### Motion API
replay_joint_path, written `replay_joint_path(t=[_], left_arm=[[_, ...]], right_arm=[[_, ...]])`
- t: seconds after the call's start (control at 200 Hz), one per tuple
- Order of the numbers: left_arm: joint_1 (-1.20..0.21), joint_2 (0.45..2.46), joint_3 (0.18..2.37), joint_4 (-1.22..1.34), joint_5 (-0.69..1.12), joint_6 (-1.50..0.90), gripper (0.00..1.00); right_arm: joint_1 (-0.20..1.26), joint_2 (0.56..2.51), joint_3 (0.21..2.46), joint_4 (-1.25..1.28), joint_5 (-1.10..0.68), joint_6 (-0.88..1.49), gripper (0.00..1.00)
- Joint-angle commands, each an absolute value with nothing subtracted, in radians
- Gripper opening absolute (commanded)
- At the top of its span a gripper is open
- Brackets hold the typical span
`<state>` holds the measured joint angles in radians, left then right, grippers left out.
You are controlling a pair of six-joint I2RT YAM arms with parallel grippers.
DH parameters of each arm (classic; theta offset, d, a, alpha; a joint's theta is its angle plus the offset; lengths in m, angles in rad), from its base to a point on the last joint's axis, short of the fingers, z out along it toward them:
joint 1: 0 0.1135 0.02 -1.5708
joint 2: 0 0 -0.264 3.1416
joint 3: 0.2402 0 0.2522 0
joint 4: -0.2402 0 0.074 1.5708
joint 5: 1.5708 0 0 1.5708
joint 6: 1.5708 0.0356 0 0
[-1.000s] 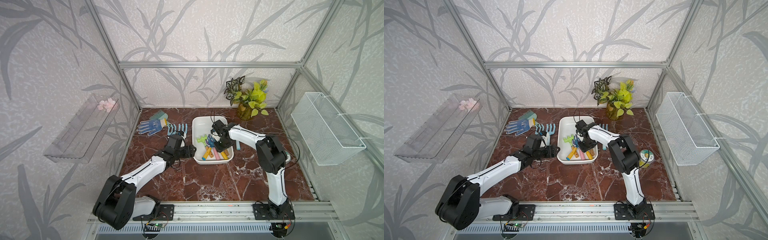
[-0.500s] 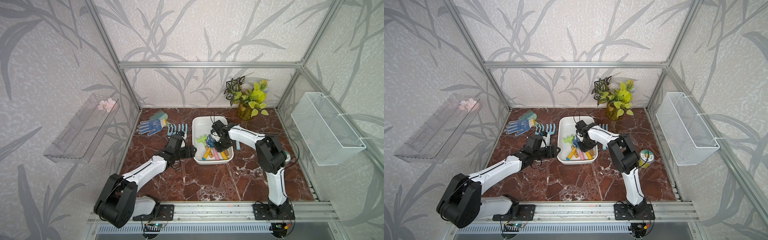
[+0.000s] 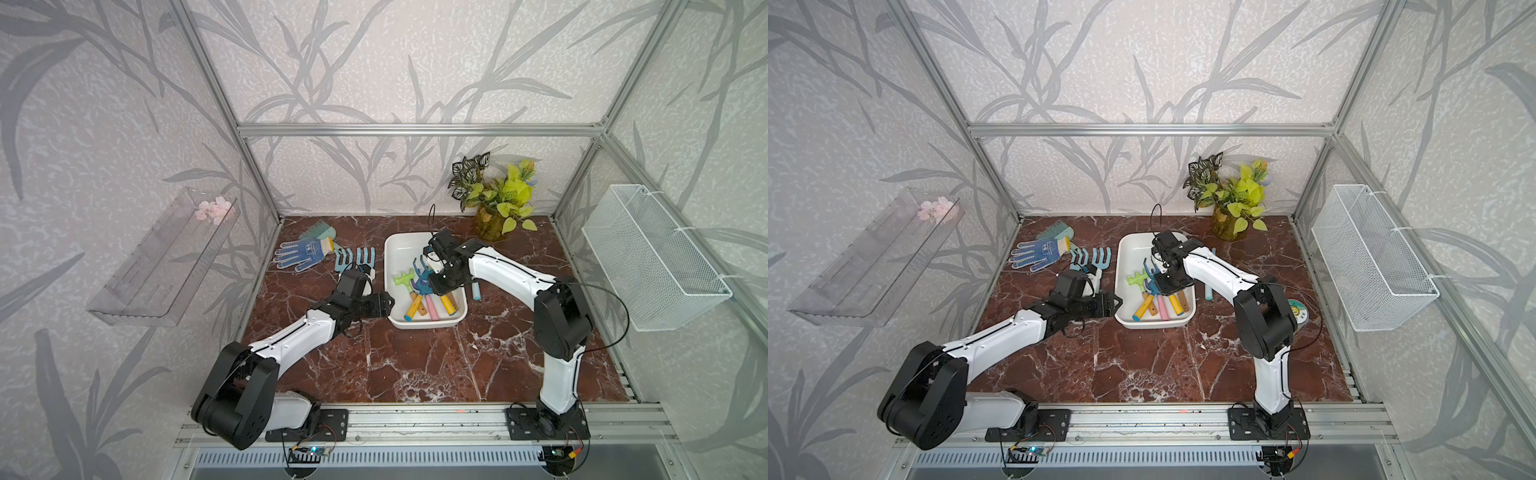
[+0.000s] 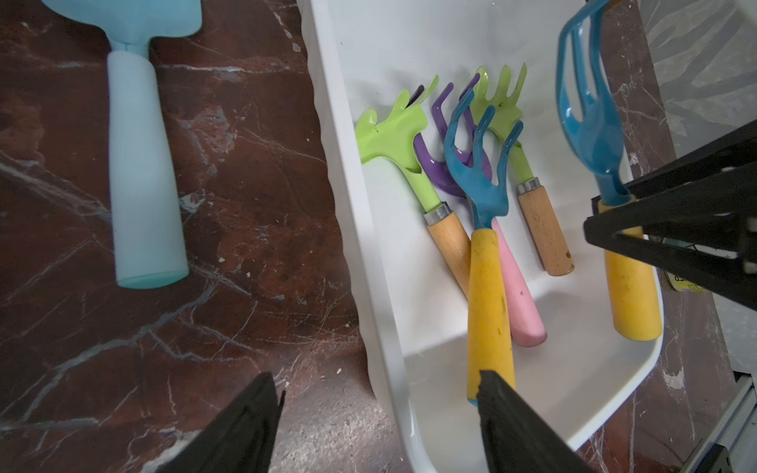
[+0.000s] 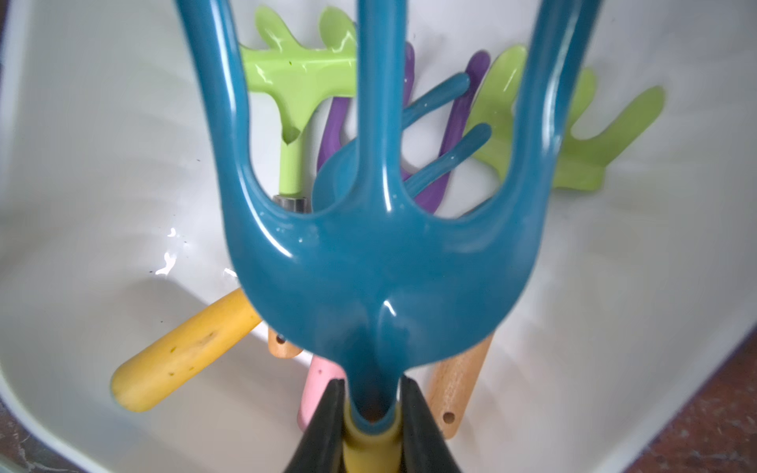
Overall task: Take the hand rake out of the storage box
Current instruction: Pick up the rake from the storage box, then place the rake at the center of the board.
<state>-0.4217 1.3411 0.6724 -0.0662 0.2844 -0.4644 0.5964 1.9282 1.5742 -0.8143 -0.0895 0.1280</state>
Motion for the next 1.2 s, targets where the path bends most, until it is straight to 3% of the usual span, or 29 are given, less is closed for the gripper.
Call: replay_joint_path(t=[0.0,0.605,1.195], left_arm=[[-0.425,1.361,0.699,-0.060,0.299,-0.454,0.77],[-0.424,1.375,0.704,-0.051,0.335,-0.440,0.77],[-0.423,1.429,0.780,-0.187,0.249,-0.455,0.78]], right_arm=[[0.580,1.844,1.595,-0.839,-0.104,0.145,0.17],[0.333,1.624,1.413,-0.868,-0.006,0.097,0.16],[0.151,1.680,1.309,-0.804,0.002,0.064,0.16]])
